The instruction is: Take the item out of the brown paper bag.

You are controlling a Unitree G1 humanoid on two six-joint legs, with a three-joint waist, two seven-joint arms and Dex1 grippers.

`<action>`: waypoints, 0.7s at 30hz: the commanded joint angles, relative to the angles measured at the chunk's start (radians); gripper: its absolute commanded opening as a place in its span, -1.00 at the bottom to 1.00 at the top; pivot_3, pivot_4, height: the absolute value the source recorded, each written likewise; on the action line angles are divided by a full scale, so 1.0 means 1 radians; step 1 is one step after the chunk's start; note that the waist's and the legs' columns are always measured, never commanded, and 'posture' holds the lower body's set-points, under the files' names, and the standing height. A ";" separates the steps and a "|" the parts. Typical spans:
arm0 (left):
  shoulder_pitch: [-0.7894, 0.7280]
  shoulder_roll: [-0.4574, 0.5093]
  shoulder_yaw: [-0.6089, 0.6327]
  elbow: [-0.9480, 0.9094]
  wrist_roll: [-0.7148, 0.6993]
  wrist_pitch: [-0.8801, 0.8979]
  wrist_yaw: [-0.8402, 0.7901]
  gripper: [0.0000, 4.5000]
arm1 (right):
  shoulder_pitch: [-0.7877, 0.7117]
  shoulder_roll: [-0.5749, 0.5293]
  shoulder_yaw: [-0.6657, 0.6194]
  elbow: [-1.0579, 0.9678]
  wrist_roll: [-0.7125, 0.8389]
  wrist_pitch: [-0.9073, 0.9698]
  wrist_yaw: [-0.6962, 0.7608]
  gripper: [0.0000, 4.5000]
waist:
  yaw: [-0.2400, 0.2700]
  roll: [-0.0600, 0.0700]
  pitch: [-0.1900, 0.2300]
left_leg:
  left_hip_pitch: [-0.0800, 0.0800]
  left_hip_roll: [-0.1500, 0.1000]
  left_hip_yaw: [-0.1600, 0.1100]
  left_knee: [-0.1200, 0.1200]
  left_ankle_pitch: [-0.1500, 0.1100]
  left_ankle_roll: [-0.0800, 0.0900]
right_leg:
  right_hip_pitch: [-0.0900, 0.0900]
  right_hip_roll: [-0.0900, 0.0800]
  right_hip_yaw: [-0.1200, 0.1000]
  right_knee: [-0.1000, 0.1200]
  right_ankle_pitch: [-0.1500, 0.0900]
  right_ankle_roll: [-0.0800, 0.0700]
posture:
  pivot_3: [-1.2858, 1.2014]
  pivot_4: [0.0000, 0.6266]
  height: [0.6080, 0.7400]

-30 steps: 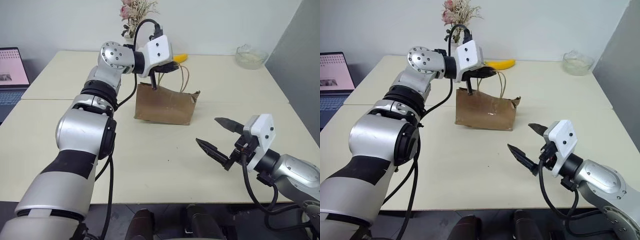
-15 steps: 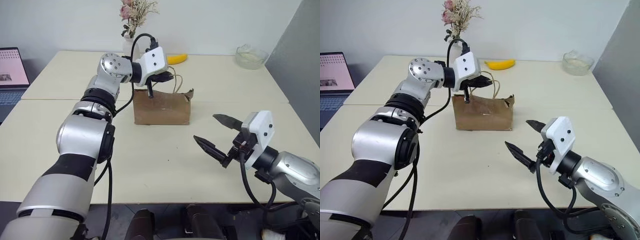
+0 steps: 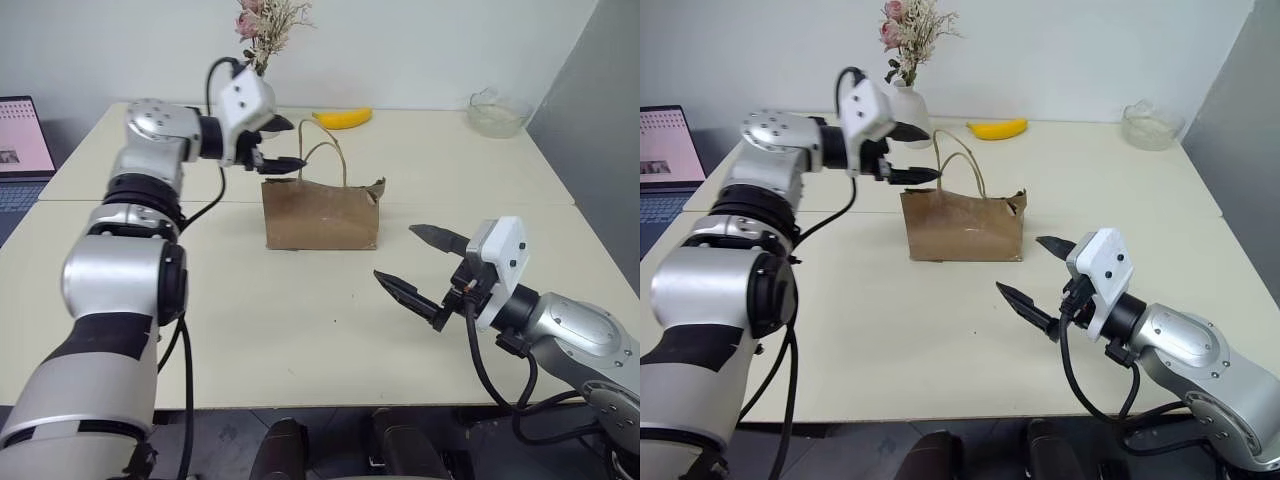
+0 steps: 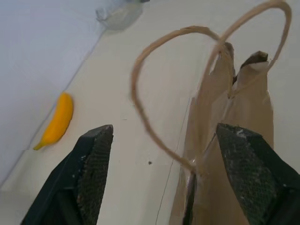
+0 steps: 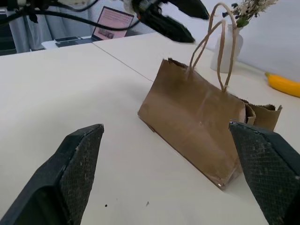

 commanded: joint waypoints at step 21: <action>1.595 -0.258 0.308 -2.223 -0.502 0.872 0.738 0.65 | -0.550 0.149 0.165 0.789 -0.427 -0.356 0.348 -0.19 | -0.004 -0.001 -0.002 | 0.021 0.002 -0.004 0.000 0.000 -0.001 | 0.018 -0.003 0.003 -0.001 0.000 -0.004 | 0.03 -0.52 1.00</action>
